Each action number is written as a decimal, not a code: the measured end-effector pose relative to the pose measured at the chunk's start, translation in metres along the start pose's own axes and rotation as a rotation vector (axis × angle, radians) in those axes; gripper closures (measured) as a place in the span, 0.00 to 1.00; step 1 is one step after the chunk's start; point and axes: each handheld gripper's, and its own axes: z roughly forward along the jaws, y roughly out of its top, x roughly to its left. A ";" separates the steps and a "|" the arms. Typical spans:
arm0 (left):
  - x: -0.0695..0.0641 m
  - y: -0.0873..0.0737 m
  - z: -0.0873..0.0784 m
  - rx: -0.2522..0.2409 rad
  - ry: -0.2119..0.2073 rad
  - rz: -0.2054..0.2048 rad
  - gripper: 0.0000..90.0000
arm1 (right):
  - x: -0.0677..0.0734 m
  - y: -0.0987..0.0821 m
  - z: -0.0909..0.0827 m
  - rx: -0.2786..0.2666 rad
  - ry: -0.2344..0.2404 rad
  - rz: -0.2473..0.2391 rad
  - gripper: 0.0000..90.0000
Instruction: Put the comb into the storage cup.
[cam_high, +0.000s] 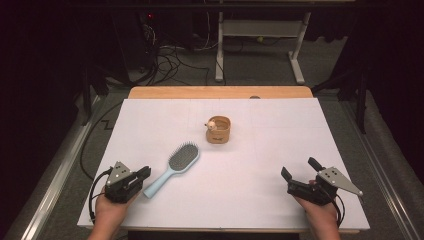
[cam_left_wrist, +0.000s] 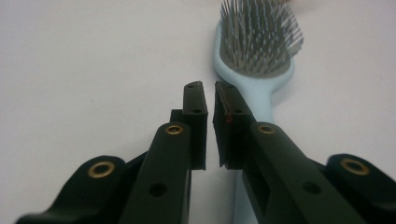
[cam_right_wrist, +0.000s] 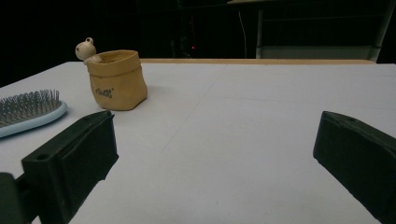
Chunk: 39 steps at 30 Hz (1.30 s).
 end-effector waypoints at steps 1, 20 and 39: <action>0.001 0.000 -0.001 -0.014 0.003 -0.004 0.89 | 0.000 0.000 0.000 0.000 -0.001 0.000 0.00; 0.013 0.000 -0.003 -0.118 -0.016 -0.040 0.44 | -0.001 0.000 0.000 0.002 -0.001 -0.002 0.00; 0.017 0.000 -0.002 -0.184 -0.034 -0.043 0.08 | -0.001 0.000 -0.001 0.001 -0.001 -0.003 0.00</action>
